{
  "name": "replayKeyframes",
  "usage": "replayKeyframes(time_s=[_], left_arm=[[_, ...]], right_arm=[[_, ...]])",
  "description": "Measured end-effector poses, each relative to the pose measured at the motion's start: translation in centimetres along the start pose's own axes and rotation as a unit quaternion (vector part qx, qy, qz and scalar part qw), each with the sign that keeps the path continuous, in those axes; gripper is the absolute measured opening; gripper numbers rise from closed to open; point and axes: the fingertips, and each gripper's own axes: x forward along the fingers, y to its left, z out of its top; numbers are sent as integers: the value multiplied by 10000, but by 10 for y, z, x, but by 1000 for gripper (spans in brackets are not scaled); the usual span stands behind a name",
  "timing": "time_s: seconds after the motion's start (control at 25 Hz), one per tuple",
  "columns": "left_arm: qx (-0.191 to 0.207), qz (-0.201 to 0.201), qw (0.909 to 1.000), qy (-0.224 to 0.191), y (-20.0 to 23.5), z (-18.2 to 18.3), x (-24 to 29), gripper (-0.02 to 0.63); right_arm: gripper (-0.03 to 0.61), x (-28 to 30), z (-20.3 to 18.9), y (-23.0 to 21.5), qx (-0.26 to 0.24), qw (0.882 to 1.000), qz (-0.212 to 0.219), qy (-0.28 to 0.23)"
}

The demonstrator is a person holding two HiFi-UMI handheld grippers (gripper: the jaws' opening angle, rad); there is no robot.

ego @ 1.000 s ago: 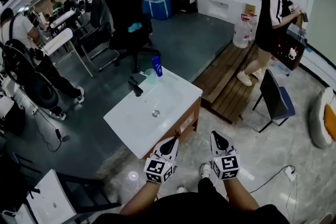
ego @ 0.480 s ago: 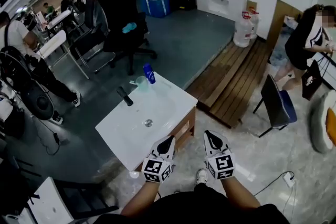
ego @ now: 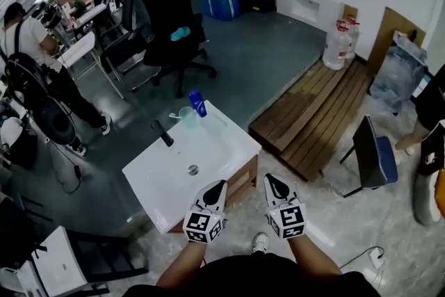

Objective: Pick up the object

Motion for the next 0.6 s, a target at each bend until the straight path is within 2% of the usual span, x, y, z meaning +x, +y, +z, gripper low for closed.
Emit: replayKeyframes(time_s=[0.6], left_arm=[[-99, 858, 9963, 15, 42, 7, 13, 21]], right_arm=[[18, 62, 13, -12, -5, 9976, 691, -22]])
